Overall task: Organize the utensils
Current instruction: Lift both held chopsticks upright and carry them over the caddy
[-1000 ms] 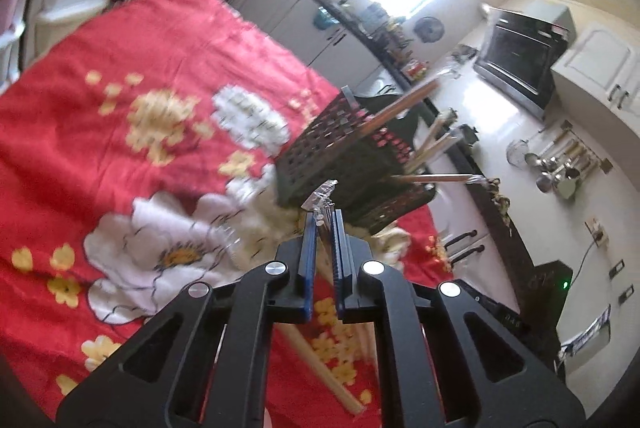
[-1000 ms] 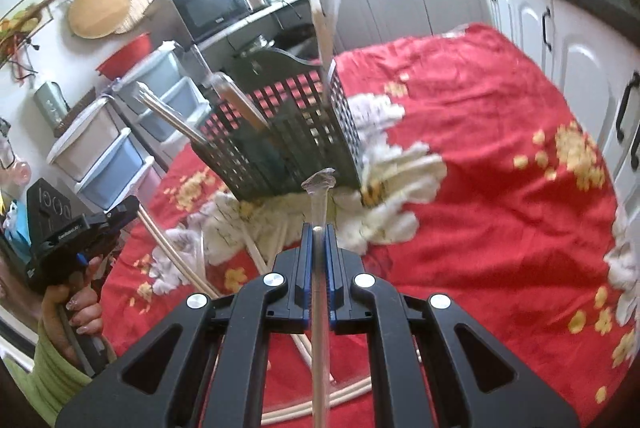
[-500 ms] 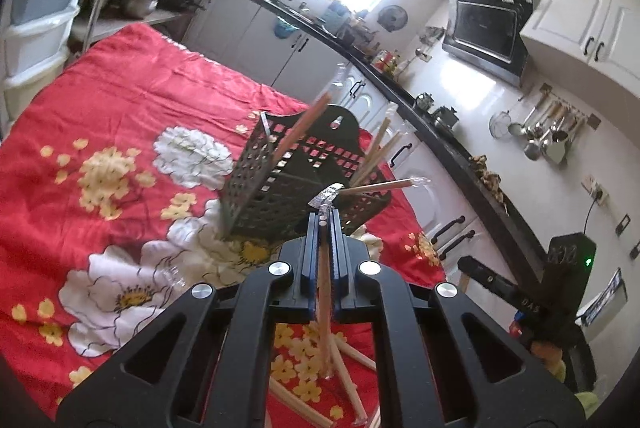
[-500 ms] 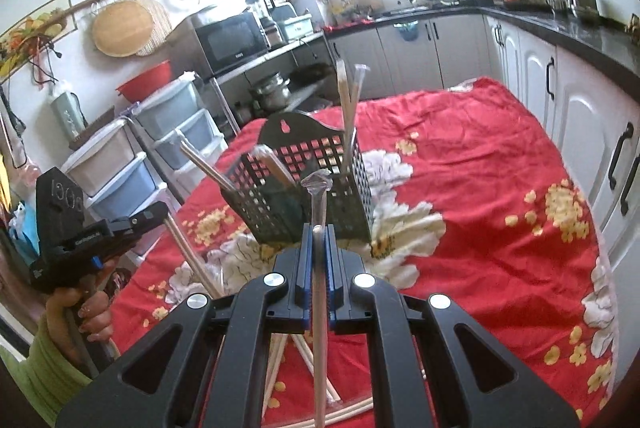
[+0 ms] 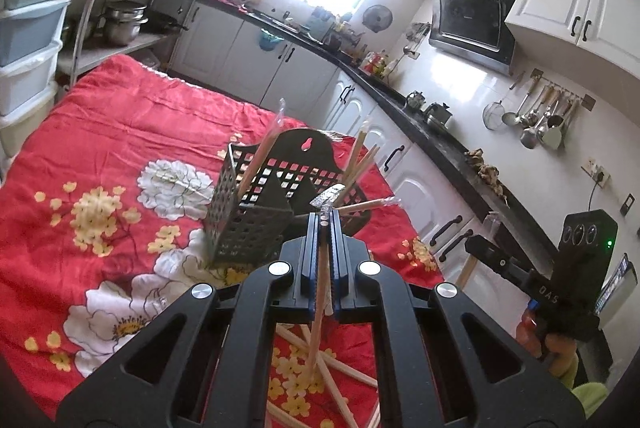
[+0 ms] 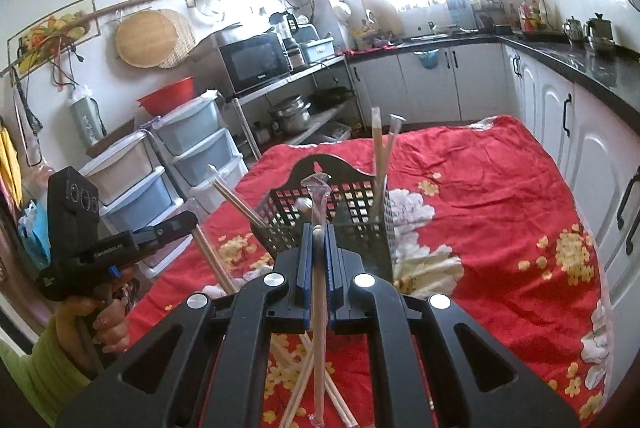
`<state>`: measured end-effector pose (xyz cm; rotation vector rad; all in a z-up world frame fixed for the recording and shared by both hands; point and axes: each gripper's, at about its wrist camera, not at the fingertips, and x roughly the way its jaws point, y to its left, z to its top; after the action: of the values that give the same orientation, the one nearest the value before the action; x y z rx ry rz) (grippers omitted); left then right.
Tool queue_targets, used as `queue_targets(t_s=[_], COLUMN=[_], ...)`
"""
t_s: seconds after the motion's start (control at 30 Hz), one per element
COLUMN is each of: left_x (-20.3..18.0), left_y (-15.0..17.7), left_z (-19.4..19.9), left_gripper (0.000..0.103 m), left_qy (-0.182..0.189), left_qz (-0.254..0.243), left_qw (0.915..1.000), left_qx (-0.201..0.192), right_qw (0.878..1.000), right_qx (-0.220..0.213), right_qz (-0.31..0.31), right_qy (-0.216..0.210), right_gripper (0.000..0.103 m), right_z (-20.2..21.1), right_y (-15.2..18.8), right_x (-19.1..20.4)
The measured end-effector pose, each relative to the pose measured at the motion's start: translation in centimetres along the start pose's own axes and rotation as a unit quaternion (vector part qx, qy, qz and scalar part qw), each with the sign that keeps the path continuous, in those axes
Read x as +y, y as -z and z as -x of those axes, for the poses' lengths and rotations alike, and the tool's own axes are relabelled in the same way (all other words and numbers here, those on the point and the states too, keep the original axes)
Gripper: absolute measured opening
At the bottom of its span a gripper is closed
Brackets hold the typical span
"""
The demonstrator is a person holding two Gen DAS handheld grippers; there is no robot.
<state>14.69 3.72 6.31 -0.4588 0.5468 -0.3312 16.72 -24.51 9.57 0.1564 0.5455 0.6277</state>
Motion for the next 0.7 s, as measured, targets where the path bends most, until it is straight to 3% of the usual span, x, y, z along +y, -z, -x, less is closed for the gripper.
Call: queue_targets(t_s=[0.7], left_x=[-3.3], left_y=[-3.3], left_z=[1.0], left_gripper=[0.002], left_qy=[0.021], left_qz=[-0.055], left_qw=[0.9977], left_qx=[-0.031], right_qw=[0.999], right_qx=[-0.029], right_qz=[0.022], right_qy=[-0.015], right_gripper=[0.006], right_z=[-0.8], right_y=[-2.8], right_x=[2.5])
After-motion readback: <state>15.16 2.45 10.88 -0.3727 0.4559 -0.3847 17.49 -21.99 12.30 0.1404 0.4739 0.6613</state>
